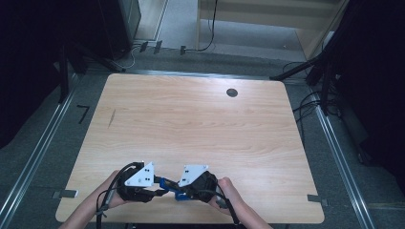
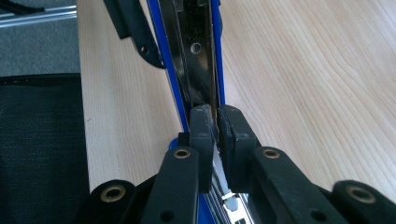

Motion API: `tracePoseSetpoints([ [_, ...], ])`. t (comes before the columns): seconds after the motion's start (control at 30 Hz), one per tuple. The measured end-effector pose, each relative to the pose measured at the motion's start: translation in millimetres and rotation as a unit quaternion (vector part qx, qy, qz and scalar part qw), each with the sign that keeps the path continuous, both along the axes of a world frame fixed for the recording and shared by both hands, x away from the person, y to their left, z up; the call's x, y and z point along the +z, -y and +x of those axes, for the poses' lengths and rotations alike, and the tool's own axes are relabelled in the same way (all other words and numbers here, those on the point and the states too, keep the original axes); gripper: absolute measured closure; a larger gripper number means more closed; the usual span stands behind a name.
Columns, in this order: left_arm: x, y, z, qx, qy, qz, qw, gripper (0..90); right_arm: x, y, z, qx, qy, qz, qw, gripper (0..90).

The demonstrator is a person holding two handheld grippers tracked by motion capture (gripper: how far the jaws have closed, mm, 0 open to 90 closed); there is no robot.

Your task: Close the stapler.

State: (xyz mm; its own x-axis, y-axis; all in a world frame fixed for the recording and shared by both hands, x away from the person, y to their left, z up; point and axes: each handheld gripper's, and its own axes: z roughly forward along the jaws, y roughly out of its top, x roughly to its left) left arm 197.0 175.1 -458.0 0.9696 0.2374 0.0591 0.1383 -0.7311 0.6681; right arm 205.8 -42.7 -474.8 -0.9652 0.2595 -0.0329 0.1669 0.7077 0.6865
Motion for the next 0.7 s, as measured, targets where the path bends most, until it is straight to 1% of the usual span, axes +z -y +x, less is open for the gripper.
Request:
tracePoseSetpoints([
  [0.07,-1.2,4.7,-0.5,0.0,0.008,-0.003,1.0,66.4,0.5,3.6,0.7,-0.004,-0.004,0.003,1.0,84.9],
  [0.17,-2.8,10.4,-0.3,0.002,0.01,-0.008,0.9999,66.2,1.3,8.2,1.4,-0.008,-0.002,0.006,0.9999,84.9],
  [0.27,-8.8,17.1,-0.1,0.002,0.013,0.001,0.9999,66.6,1.4,12.7,1.8,-0.012,-0.003,0.008,0.9999,84.9],
  [0.33,-14.4,22.6,0.7,0.004,0.009,0.003,0.9999,67.2,1.0,15.6,2.2,-0.015,-0.002,0.008,0.9999,84.9],
  [0.47,-20.2,30.1,2.1,0.004,0.006,0.004,1.0,67.0,0.0,20.5,2.9,-0.017,-0.009,0.012,0.9998,84.9],
  [0.53,-21.6,31.4,3.2,0.006,0.002,0.002,1.0,66.5,0.2,20.0,2.6,-0.016,-0.004,0.01,0.9998,84.9],
  [0.6,-22.6,31.2,4.2,0.008,-0.005,-0.005,0.9999,66.5,0.2,20.9,3.2,-0.019,-0.005,0.011,0.9997,84.9],
  [0.63,-23.2,31.4,4.5,0.01,-0.005,-0.01,0.9999,66.5,0.3,21.5,3.1,-0.021,-0.009,0.009,0.9997,84.8],
  [0.7,-24.1,32.0,4.6,0.012,-0.008,-0.016,0.9998,66.6,0.7,22.2,3.3,-0.023,-0.008,0.006,0.9997,84.5],
])
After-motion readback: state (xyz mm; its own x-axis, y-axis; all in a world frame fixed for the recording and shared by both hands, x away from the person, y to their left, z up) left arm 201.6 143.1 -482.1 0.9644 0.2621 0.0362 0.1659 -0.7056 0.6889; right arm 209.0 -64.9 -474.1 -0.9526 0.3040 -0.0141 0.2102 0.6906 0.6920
